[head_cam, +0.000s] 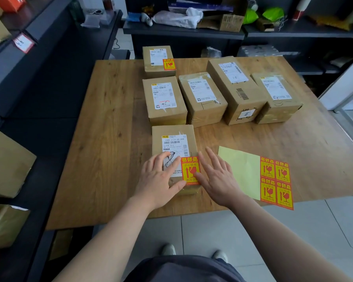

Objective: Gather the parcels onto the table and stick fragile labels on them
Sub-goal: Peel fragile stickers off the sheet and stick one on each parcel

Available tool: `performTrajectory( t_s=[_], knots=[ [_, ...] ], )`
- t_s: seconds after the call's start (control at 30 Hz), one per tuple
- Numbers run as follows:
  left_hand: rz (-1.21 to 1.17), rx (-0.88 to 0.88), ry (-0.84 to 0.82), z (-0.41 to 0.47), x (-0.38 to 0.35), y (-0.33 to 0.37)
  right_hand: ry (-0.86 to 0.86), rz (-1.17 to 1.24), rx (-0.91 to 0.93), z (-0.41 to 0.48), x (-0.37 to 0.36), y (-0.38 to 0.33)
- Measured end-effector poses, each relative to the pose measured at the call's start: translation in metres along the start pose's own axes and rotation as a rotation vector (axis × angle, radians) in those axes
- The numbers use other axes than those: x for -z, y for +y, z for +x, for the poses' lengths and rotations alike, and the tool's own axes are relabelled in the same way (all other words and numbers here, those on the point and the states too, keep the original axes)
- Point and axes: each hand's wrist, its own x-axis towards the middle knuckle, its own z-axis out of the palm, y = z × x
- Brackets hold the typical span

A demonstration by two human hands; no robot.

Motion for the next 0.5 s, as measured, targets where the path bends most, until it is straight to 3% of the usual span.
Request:
performTrajectory(
  t_s=[0.2, 0.4, 0.5],
  knots=[
    [-0.042, -0.007, 0.053, -0.001, -0.001, -0.001, 0.026, -0.114, 0.159, -0.001, 0.004, -0.009],
    [-0.023, 0.003, 0.022, -0.001, -0.001, -0.002, 0.015, -0.267, 0.154, 0.023, 0.013, -0.014],
    [0.0, -0.009, -0.001, -0.001, -0.002, -0.003, 0.035, -0.225, 0.035, 0.026, 0.017, -0.006]
  ],
)
